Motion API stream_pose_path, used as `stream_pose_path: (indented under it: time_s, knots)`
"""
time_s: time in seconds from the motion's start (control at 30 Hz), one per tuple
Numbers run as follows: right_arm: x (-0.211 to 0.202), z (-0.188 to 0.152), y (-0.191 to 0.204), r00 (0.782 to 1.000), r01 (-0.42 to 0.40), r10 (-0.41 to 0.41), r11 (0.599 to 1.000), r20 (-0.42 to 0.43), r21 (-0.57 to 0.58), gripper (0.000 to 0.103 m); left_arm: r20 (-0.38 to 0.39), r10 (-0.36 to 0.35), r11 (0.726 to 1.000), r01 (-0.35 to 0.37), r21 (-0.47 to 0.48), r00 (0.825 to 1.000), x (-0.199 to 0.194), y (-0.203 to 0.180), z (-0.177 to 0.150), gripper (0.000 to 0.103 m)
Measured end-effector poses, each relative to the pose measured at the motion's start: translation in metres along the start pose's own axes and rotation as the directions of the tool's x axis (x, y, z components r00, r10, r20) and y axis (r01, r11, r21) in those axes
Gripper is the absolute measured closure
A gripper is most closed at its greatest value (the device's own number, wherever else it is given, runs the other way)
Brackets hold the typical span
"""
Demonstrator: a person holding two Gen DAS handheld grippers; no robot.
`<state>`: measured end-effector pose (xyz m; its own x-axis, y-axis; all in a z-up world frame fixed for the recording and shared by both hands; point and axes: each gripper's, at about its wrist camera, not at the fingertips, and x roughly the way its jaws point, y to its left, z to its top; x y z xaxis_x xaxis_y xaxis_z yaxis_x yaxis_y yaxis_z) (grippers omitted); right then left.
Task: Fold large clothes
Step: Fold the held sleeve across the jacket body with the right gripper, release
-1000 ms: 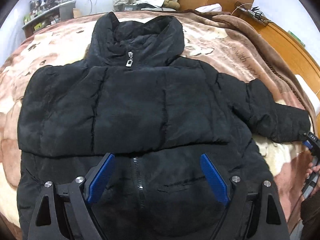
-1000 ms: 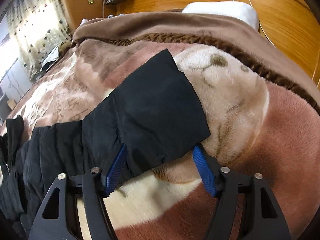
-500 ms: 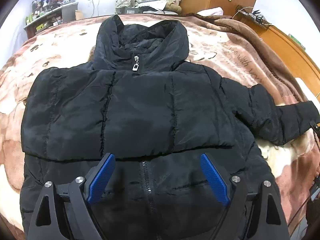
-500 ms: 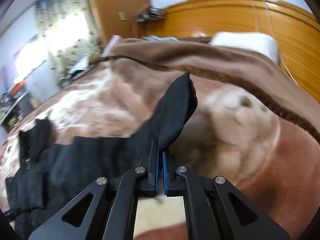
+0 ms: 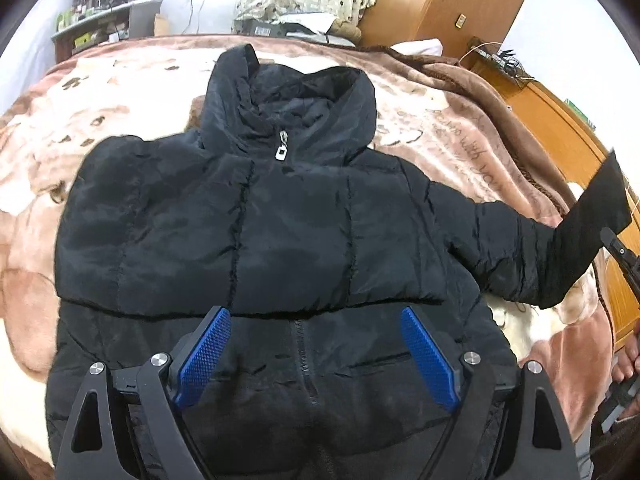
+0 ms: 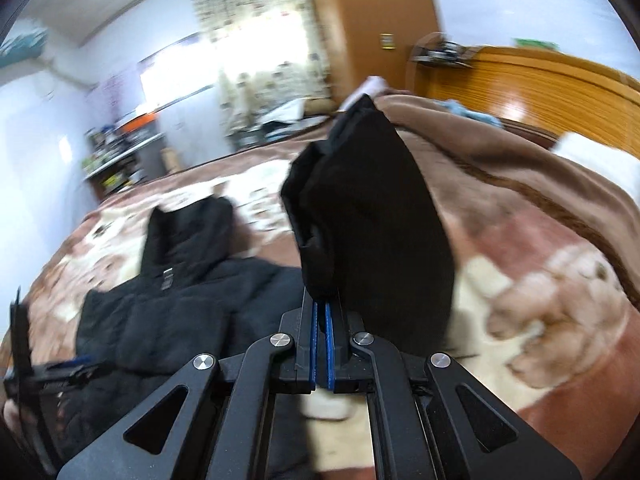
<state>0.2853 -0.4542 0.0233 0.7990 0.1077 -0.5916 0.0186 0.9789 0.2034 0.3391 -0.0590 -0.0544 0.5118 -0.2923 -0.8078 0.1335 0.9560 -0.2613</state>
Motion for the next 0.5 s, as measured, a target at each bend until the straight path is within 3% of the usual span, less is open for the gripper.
stream_pose_path:
  time_s: [0.2, 0.5]
  knots:
    - [0.027, -0.016, 0.062, 0.989, -0.13, 0.123, 0.988, -0.079, -0.084, 0.1, 0.005, -0.113, 0.99, 0.113, -0.084, 0.994, -0.011, 0.018, 0.004, 0.016]
    - [0.075, -0.063, 0.119, 0.945, -0.249, 0.206, 0.957, -0.253, -0.15, 0.1, 0.006, -0.135, 0.988, 0.135, -0.076, 0.991, -0.01, 0.024, 0.009, 0.016]
